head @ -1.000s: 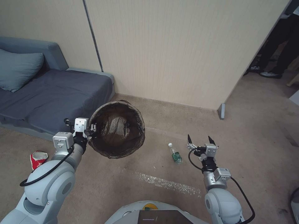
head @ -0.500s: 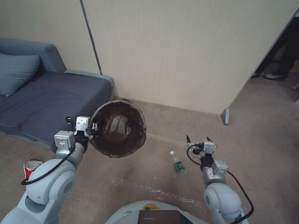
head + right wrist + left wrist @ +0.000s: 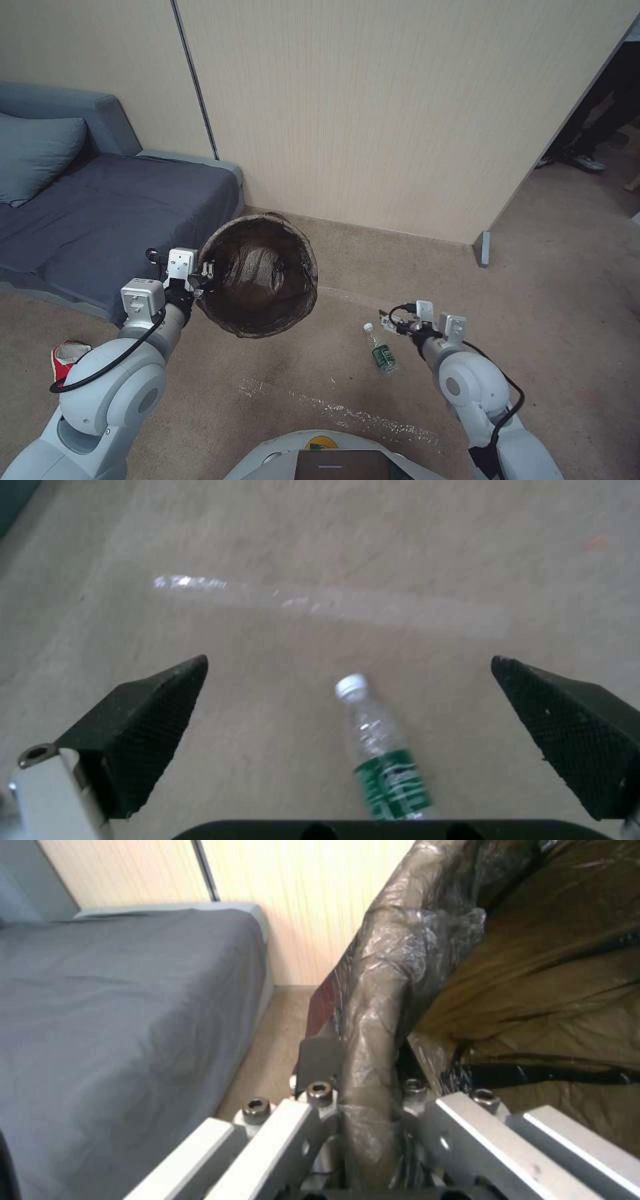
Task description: Pick up the trash bin, then pick up the garbage from the floor and place it into the trash bin.
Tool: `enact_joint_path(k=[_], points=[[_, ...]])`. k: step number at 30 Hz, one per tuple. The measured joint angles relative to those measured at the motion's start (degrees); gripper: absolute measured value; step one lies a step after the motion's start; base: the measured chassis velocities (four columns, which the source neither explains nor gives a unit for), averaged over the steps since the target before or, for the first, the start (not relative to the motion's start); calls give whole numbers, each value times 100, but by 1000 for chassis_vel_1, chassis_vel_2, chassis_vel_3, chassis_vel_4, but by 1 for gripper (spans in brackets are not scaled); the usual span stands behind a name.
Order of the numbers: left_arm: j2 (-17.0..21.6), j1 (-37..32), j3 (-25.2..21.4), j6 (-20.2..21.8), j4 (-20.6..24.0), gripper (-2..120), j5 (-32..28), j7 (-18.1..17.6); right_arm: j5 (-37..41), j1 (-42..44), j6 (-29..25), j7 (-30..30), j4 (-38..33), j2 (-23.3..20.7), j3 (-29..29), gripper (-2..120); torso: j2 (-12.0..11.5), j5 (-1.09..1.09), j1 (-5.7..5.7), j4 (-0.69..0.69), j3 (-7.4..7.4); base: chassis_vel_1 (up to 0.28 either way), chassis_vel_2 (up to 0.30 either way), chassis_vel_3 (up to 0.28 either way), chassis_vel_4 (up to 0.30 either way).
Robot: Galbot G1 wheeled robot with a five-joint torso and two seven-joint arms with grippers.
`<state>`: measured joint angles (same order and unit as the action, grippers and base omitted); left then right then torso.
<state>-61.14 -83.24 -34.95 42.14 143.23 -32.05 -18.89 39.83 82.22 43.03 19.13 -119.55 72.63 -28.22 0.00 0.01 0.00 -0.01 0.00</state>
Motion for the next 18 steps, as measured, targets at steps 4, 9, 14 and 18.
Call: enact_joint_path(k=[4,9,14,18], points=[[11,-23,-12,0,0,0,4,-2,240,-231,-10,29,406,-71,265,100,0,0,0,0,0,0,0,0,0],[38,-45,-47,0,0,0,4,-17,255,-569,-41,26,1058,-92,642,100,0,0,0,1,0,0,0,0,0],[28,-56,-52,0,0,0,19,-17,98,-749,-52,3,1444,-64,811,100,0,-1,0,1,0,0,0,0,0],[14,-54,-62,0,0,0,32,-10,-187,-921,-66,7,1876,-49,877,100,0,-1,0,0,0,0,0,0,0]])
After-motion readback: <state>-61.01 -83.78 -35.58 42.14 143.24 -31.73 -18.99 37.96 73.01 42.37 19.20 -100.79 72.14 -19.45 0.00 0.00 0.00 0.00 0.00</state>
